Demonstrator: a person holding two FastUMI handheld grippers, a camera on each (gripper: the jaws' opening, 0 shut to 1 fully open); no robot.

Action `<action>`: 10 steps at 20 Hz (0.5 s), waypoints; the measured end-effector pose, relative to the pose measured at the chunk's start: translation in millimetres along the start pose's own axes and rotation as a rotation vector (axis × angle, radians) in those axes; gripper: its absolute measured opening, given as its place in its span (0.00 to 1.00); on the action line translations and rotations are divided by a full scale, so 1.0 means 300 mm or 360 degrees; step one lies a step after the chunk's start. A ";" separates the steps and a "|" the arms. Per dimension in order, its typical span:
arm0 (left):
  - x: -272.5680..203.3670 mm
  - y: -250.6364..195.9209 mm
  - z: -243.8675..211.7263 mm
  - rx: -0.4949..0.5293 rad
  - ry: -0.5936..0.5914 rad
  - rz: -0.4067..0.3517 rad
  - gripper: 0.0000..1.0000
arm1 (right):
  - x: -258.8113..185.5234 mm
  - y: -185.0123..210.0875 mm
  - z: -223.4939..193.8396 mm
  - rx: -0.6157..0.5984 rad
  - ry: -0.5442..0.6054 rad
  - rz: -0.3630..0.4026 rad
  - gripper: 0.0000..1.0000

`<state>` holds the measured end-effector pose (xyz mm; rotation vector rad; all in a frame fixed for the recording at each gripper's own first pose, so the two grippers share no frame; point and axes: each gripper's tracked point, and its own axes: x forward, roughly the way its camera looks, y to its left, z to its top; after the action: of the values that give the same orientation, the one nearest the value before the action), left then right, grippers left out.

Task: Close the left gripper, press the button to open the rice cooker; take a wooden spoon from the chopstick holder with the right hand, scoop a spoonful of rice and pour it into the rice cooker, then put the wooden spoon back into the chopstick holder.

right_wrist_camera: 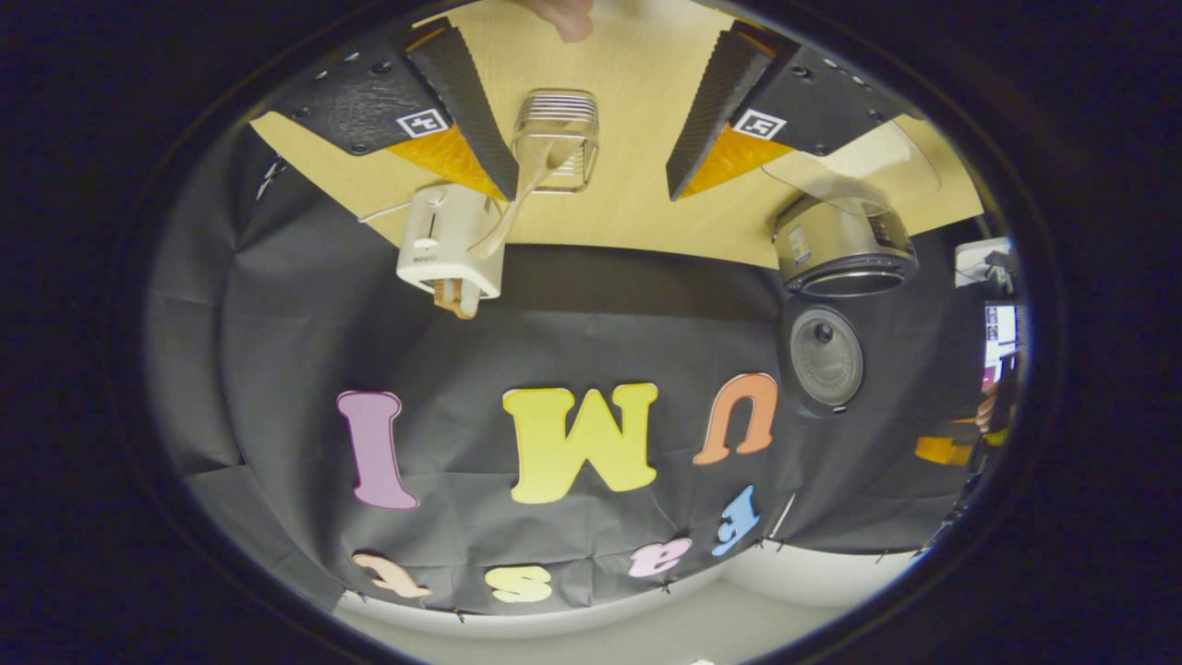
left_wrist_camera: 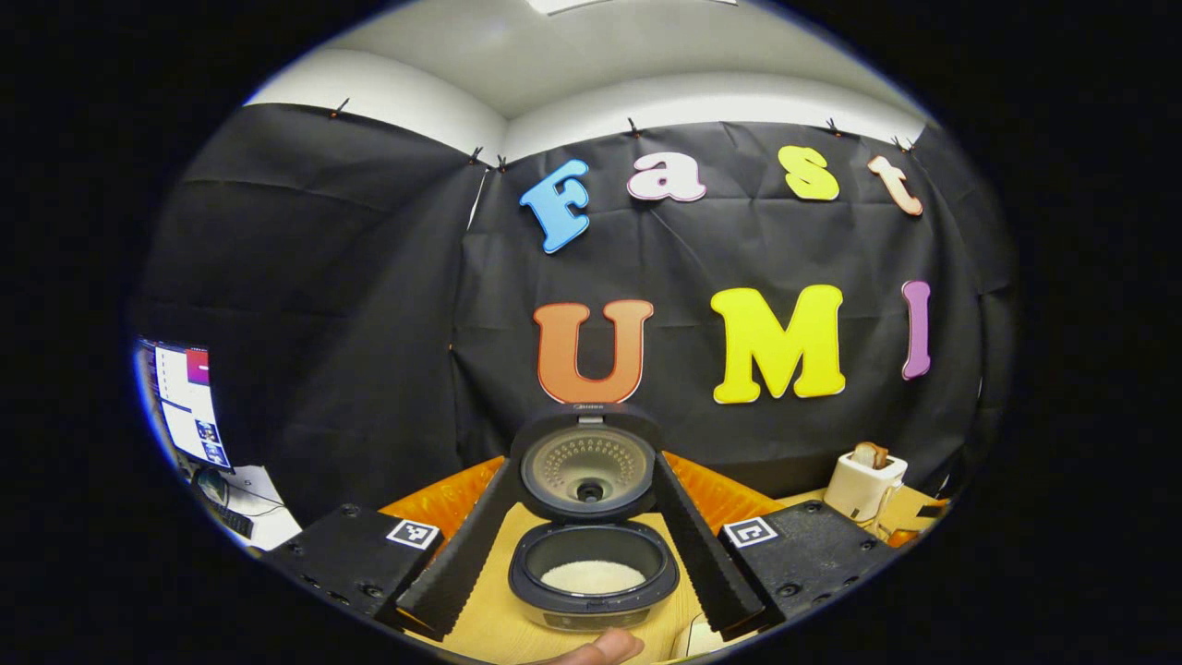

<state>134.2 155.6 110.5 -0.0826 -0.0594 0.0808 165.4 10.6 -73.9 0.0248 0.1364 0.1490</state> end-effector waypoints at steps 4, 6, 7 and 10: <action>0.152 0.098 0.080 0.0101 -0.0121 0.0093 0.95 | -0.013 0.026 -0.042 0.0022 0.0029 0.0060 0.95; 0.221 0.135 0.091 0.0115 -0.0145 0.0108 0.95 | -0.025 0.029 -0.036 0.0020 0.0014 0.0072 0.96; 0.254 0.146 0.090 0.0105 -0.0141 0.0108 0.95 | -0.031 0.025 -0.034 0.0016 0.0000 0.0066 0.96; 0.376 0.182 0.104 0.0043 -0.0140 0.0136 0.95 | -0.067 0.027 -0.022 0.0046 -0.0054 0.0077 0.95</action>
<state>240.3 221.6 143.2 -0.0548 -0.1427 0.1707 143.5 15.7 -77.6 0.0593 0.1043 0.1951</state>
